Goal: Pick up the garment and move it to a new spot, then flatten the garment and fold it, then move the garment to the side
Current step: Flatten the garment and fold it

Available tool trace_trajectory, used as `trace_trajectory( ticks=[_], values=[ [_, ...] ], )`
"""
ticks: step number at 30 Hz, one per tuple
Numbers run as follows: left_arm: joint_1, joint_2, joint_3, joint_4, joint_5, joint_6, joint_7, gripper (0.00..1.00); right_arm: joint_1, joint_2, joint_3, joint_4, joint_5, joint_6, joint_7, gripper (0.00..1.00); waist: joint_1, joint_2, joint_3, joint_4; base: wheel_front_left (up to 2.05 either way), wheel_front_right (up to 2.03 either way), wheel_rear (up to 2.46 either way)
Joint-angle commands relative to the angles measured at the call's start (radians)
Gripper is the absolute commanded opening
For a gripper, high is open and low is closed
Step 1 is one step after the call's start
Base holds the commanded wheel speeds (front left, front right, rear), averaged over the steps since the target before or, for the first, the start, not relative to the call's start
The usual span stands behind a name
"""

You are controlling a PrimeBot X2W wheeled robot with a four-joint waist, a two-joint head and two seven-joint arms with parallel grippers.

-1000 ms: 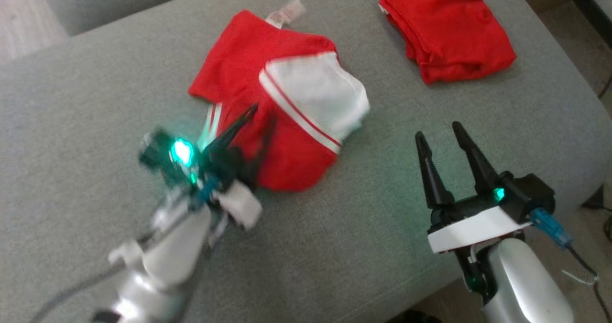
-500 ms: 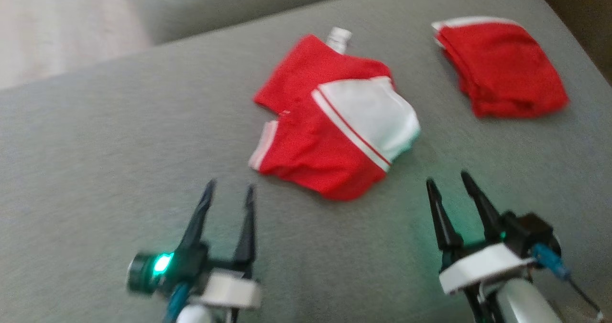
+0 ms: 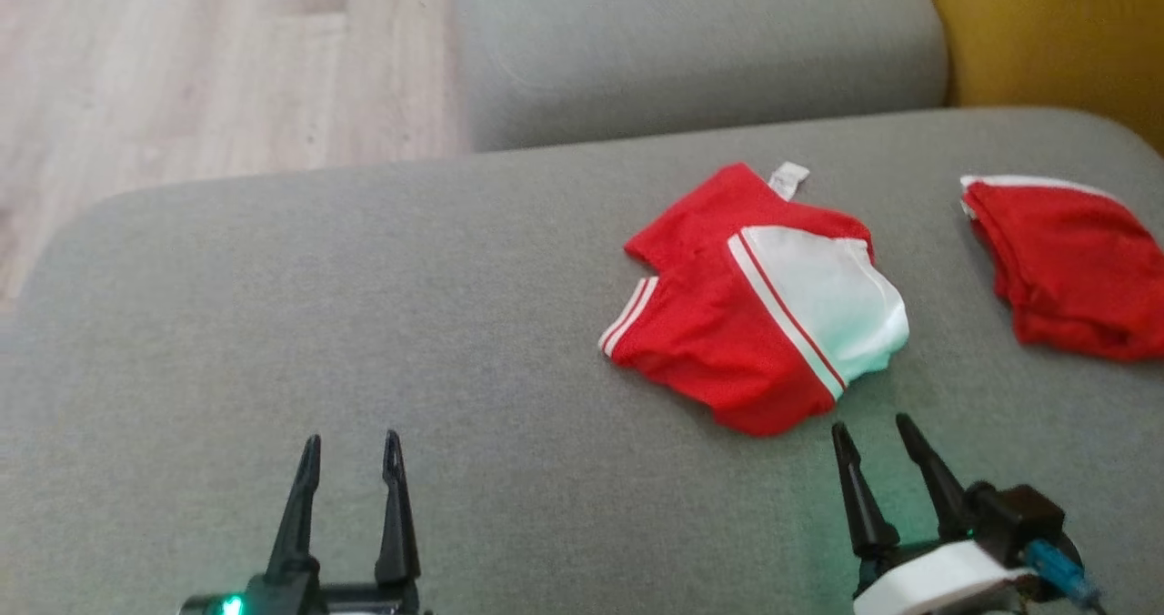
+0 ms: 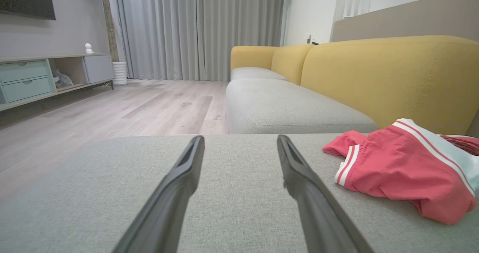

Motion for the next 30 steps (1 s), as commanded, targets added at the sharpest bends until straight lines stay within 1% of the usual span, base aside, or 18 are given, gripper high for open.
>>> trace_trajectory(
  ticks=[1,15,30],
  values=[
    [-0.018,-0.004,0.035,-0.038,-0.003,-0.001,-0.009,1.00,-0.017,-0.001,0.019,-0.031,0.009,-0.001,-0.006,1.00,0.0002,-0.0001,-0.019,0.021,0.00,0.00,0.00],
    [0.003,-0.004,0.042,-0.006,0.017,0.005,-0.009,1.00,-0.019,-0.009,0.029,-0.097,-0.004,-0.001,-0.006,1.00,0.0002,-0.0001,-0.016,0.025,0.00,0.00,0.00],
    [-0.001,-0.004,0.029,0.016,0.011,0.008,-0.009,1.00,-0.022,-0.009,0.030,-0.100,-0.010,-0.001,-0.006,1.00,0.0002,-0.0001,-0.023,0.029,0.00,0.00,0.00]
  ],
)
